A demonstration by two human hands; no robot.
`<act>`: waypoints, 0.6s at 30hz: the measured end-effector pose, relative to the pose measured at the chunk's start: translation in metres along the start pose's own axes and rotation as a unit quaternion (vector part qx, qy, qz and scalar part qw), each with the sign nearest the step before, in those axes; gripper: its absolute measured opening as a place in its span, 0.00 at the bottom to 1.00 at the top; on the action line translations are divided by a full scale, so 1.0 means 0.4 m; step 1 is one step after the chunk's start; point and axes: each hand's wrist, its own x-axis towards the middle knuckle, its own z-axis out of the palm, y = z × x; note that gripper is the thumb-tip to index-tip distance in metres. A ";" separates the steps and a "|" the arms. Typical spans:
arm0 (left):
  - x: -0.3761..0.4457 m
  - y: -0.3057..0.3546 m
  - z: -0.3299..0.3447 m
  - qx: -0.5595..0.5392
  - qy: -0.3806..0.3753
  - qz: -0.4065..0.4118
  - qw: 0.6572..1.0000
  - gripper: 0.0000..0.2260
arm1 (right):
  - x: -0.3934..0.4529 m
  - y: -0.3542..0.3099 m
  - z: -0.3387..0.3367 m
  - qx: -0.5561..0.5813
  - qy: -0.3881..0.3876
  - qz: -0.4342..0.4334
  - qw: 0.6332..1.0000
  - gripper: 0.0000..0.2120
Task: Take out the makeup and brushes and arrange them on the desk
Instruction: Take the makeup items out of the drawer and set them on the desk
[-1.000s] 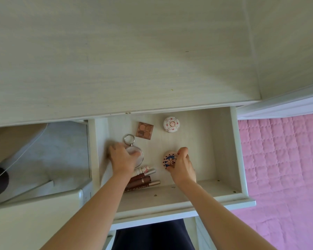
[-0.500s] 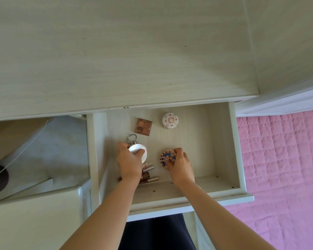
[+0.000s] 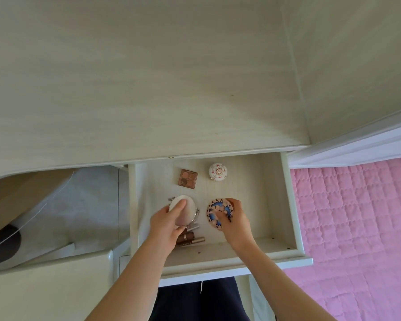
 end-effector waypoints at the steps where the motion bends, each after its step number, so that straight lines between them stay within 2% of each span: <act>1: -0.021 0.013 -0.007 -0.005 -0.025 0.000 1.000 0.16 | -0.012 -0.021 -0.008 0.016 -0.005 -0.010 1.000 0.20; 5: -0.113 0.077 -0.028 0.027 -0.089 0.056 0.994 0.17 | -0.065 -0.121 -0.038 0.081 -0.033 -0.038 0.995 0.20; 12: -0.214 0.212 -0.057 0.086 -0.082 0.206 0.971 0.14 | -0.118 -0.299 -0.058 0.111 -0.044 -0.118 0.986 0.19; 18: -0.228 0.348 -0.052 0.125 -0.078 0.283 0.948 0.18 | -0.086 -0.455 -0.049 0.127 -0.045 -0.157 0.978 0.18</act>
